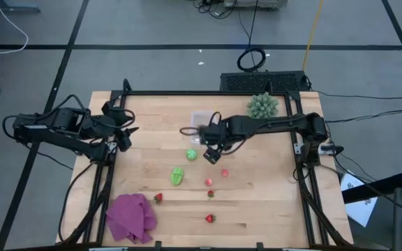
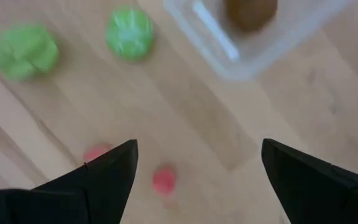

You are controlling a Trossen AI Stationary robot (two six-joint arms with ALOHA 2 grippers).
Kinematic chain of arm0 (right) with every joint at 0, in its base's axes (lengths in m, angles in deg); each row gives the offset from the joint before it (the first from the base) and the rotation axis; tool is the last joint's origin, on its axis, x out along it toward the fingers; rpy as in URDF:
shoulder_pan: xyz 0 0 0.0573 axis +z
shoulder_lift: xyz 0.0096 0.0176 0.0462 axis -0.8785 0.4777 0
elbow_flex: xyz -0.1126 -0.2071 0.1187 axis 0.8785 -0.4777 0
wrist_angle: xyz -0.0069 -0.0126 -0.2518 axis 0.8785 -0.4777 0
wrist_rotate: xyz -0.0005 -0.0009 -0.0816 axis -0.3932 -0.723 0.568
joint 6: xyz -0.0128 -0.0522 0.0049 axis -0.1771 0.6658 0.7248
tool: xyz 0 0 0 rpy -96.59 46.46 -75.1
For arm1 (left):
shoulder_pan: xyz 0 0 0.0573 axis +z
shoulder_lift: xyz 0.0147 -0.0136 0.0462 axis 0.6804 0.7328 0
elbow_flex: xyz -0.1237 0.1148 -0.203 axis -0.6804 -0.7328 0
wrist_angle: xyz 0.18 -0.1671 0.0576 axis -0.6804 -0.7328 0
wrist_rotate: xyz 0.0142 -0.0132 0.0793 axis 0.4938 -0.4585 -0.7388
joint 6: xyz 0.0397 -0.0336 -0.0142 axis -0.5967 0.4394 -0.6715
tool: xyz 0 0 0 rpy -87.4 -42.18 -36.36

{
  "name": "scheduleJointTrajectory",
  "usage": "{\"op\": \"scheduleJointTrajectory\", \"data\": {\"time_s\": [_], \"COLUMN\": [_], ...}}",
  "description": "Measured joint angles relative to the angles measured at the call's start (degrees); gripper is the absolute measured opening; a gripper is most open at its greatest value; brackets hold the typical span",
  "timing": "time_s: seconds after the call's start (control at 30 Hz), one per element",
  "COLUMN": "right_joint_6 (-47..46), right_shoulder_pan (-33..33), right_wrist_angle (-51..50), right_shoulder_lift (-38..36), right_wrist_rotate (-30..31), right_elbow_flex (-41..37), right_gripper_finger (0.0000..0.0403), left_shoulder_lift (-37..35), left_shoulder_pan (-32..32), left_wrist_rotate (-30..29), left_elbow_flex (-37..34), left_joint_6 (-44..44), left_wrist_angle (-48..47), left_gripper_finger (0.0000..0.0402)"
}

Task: Pick and placing Produce into tupperware
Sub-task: Put the right peach into the transparent bin

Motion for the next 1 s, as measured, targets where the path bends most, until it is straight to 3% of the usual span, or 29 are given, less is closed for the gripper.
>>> {"op": "scheduleJointTrajectory", "data": {"time_s": [0.37,1.0], "right_joint_6": [-5.45,-8.20], "right_shoulder_pan": [4.48,9.81], "right_wrist_angle": [-2.97,3.78], "right_shoulder_lift": [0.00,0.00], "right_wrist_rotate": [-0.12,0.29], "right_elbow_flex": [0.00,-2.41], "right_gripper_finger": [0.0329,0.0329], "left_shoulder_lift": [0.00,0.00], "left_shoulder_pan": [0.00,0.00], "left_wrist_rotate": [0.01,0.03], "left_elbow_flex": [0.00,0.00], "left_joint_6": [0.02,-0.01], "left_wrist_angle": [0.00,0.24], "left_gripper_finger": [0.0205,0.0205]}}
